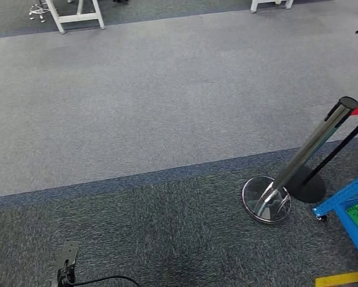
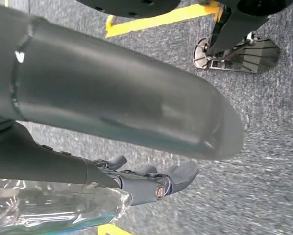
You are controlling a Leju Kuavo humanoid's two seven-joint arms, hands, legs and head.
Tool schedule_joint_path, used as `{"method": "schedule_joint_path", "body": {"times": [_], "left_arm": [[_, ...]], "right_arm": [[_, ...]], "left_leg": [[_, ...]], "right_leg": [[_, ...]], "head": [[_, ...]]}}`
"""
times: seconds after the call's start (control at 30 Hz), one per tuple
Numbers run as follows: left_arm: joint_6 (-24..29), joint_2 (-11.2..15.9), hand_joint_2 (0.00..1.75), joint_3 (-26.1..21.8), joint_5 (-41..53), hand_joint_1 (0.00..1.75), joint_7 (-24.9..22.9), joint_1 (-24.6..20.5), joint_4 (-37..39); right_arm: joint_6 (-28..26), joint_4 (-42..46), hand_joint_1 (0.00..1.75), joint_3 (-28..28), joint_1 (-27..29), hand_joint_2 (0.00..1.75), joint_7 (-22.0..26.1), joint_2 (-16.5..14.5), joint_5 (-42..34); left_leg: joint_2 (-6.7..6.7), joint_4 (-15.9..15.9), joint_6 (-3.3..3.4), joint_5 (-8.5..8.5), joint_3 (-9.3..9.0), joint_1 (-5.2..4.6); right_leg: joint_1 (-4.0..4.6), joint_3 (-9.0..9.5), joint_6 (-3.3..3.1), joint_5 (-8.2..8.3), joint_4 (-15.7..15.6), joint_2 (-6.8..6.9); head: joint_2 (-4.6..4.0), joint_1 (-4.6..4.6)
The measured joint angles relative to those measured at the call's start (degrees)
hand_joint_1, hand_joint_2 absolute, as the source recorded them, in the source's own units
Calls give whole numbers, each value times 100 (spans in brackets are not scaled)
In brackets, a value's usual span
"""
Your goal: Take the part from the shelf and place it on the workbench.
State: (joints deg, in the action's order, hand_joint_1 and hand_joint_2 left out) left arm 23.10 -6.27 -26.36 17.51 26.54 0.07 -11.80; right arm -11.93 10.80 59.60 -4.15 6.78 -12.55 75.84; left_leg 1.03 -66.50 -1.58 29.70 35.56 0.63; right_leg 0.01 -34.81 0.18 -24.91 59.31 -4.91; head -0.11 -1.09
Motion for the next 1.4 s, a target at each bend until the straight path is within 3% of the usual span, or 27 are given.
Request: {"method": "schedule_joint_path", "body": {"times": [0.03,0.1,0.17,0.23,0.3,0.33,0.37,0.4,0.43,0.47,0.53,0.6,0.67,0.73,0.8,0.87,0.9,0.93,1.0,1.07,1.13,1.2,1.27,1.33,1.4], "left_arm": [[-1,-1,0,0,1,0,5,-2,0],[-3,-3,0,0,3,0,13,-10,0],[-9,-8,0,0,10,0,20,-22,0],[-19,-9,0,-2,25,0,29,-32,0],[-31,3,0,-9,40,0,41,-23,0],[-36,9,0,-11,44,0,45,-14,0],[-42,13,0,-13,47,0,47,-6,0],[-50,13,0,-13,49,0,50,-4,0],[-55,13,0,-13,50,0,53,-6,0],[-59,12,0,-13,52,0,57,-8,0],[-63,12,0,-14,54,0,62,-10,0],[-63,14,0,-14,55,0,64,-12,0],[-63,14,0,-14,55,0,65,-20,0],[-64,13,0,-15,59,0,66,-35,0],[-66,5,0,-12,64,0,67,-37,0],[-68,-1,0,-10,66,0,67,-15,1],[-68,1,0,-11,66,0,67,-7,1],[-68,2,0,-11,66,0,67,-4,2],[-68,6,0,-11,66,0,67,-10,2],[-68,8,0,-11,68,0,67,-14,2],[-68,7,0,-11,72,0,69,-20,2],[-69,0,0,-13,78,0,76,-30,2],[-73,-1,0,-15,87,0,85,-38,2],[-80,8,0,-21,93,0,92,-21,2],[-87,12,0,-30,94,0,106,-4,2]], "right_arm": [[0,0,0,2,-5,0,0,-1,0],[-2,0,0,4,-5,0,-1,-2,0],[-4,0,0,8,26,0,-3,-2,0],[-7,0,0,13,52,0,-7,-2,0],[-11,0,0,15,30,0,-8,-2,0],[-13,0,0,15,15,0,-8,-2,0],[-15,0,0,15,8,0,-8,-2,0],[-15,0,0,15,11,0,-8,-2,0],[-16,0,0,16,19,0,-9,-2,0],[-17,0,0,16,25,0,-10,-2,0],[-20,0,0,17,18,0,-10,-3,1],[-28,0,0,17,1,0,-10,-4,1],[-38,0,0,19,4,0,-11,-4,0],[-40,0,0,20,15,0,-18,-4,1],[-39,0,0,21,6,0,-25,-5,2],[-39,0,0,22,-7,0,-31,-6,2],[-39,0,0,23,-4,0,-37,-7,2],[-39,0,0,26,2,0,-42,-7,2],[-35,0,0,31,9,0,-48,-7,2],[-28,0,0,36,2,0,-47,-7,3],[-24,0,0,39,9,0,-50,-7,4],[-24,0,0,40,42,0,-58,-7,4],[-24,0,0,42,56,0,-63,-7,5],[-24,0,0,42,30,0,-63,-7,7],[-23,0,0,42,16,0,-61,-7,7]], "left_leg": [[113,379,6,-153,-154,17],[267,783,26,-262,-314,29],[202,828,86,-271,-322,18],[90,846,169,-292,-324,19],[-47,854,233,-291,-328,3],[-122,853,252,-284,-328,-11],[-199,852,261,-279,-331,-20],[-270,852,262,-272,-335,-24],[-337,851,258,-263,-345,-25],[-401,850,248,-250,-361,-23],[-522,844,199,-208,-411,-43],[-618,839,141,-177,-448,-73],[-708,854,91,-172,-470,-70],[-600,780,28,-89,-448,-43],[-317,302,-17,192,-229,-25],[-173,-462,-30,501,158,-22],[-155,-695,-31,533,295,-21],[-144,-729,-28,455,341,-18],[-53,-156,-20,35,111,2],[203,562,-12,-252,-210,34],[329,828,25,-274,-323,37],[212,862,102,-295,-330,33],[75,897,191,-317,-341,41],[-80,909,246,-309,-349,21],[-245,907,259,-296,-357,-2]], "right_leg": [[4,-11,24,2,18,-79],[7,-50,83,17,23,-202],[-3,-100,148,44,-4,-284],[4,-195,201,-50,127,-99],[15,-468,237,-397,714,255],[10,-656,254,-598,1119,364],[3,-813,267,-737,1459,414],[-3,-886,275,-772,1629,434],[-6,-839,279,-695,1564,452],[-8,-688,278,-539,1297,487],[3,-226,262,-219,496,703],[26,20,221,-103,72,826],[43,10,159,-91,47,714],[27,9,91,-63,13,593],[-3,18,30,-41,-11,471],[-8,17,0,-40,-11,323],[-9,19,-5,-41,-11,238],[-10,23,-5,-39,-10,151],[-21,33,11,-33,-7,-21],[-22,16,62,-26,9,-181],[-30,-23,138,-4,-4,-307],[-49,-77,213,19,-34,-375],[-29,-207,266,-131,172,-122],[-11,-515,298,-515,837,274],[-19,-817,324,-787,1493,424]], "head": [[0,1],[0,1],[0,4],[0,27],[0,55],[0,63],[0,62],[0,63],[0,63],[0,64],[0,64],[0,60],[0,61],[0,49],[0,19],[0,5],[0,3],[0,5],[0,4],[0,5],[0,4],[0,5],[0,40],[0,73],[0,74]]}}
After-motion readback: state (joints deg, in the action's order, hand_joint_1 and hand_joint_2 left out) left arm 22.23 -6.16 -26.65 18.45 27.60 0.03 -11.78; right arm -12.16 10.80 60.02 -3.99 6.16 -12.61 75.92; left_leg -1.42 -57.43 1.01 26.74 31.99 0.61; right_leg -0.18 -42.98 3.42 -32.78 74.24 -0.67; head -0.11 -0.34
